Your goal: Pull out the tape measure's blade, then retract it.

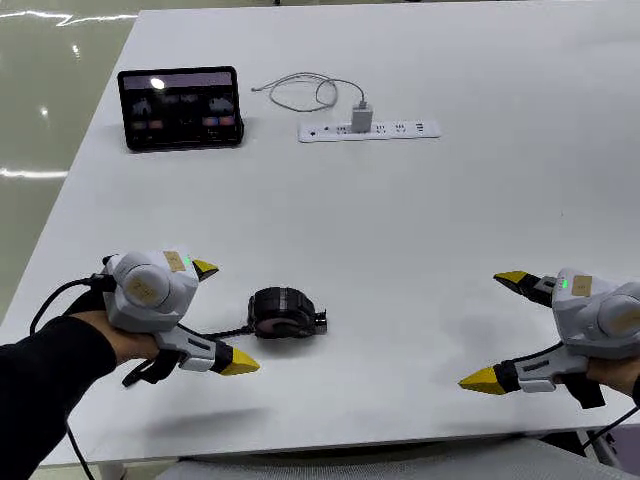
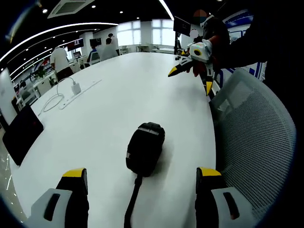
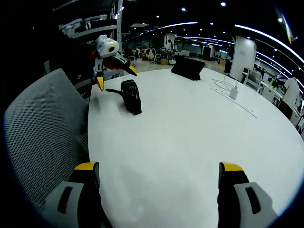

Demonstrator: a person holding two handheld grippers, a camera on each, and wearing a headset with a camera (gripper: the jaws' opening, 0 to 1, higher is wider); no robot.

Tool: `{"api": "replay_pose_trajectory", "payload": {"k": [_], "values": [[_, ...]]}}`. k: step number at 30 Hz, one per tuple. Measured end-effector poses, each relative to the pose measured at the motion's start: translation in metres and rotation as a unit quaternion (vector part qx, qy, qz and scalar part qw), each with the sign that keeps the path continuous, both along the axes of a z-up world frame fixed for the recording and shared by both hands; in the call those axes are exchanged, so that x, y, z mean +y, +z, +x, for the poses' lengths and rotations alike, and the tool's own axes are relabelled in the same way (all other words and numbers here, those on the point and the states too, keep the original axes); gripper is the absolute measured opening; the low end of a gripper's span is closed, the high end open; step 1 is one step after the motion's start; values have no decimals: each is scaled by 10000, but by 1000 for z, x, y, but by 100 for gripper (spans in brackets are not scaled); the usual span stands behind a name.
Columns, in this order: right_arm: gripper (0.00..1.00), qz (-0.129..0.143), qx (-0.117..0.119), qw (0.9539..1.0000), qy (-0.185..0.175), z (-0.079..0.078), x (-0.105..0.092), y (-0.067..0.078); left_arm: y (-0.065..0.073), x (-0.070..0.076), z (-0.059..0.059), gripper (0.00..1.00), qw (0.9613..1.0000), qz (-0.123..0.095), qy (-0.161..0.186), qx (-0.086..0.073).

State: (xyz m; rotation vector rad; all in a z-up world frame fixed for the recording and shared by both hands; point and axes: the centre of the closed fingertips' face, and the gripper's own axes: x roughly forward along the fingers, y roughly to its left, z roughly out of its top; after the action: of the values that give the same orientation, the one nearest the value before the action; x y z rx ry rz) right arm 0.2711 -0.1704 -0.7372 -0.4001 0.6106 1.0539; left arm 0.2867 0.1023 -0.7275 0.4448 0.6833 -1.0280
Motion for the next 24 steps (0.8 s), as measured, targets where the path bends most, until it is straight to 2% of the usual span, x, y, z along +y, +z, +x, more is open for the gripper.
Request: {"api": "replay_pose_trajectory", "payload": {"k": [7, 10, 16, 21, 24], "values": [[100, 25, 76, 10000, 18, 6, 7, -3, -4, -10, 3, 86, 9997, 76, -190, 102], [100, 47, 98, 9999, 105, 8, 14, -5, -8, -14, 7, 86, 9993, 194, -287, 112], [100, 65, 107, 9993, 357, 9, 26, -5, -8, -27, 7, 85, 9985, 147, -470, 249], [100, 102, 68, 9983, 571, 14, 38, -5, -9, -33, 9, 80, 9968, 269, -715, 236], [100, 94, 75, 9978, 659, 17, 44, -5, -12, -33, 13, 71, 9949, 436, -898, 156]]}}
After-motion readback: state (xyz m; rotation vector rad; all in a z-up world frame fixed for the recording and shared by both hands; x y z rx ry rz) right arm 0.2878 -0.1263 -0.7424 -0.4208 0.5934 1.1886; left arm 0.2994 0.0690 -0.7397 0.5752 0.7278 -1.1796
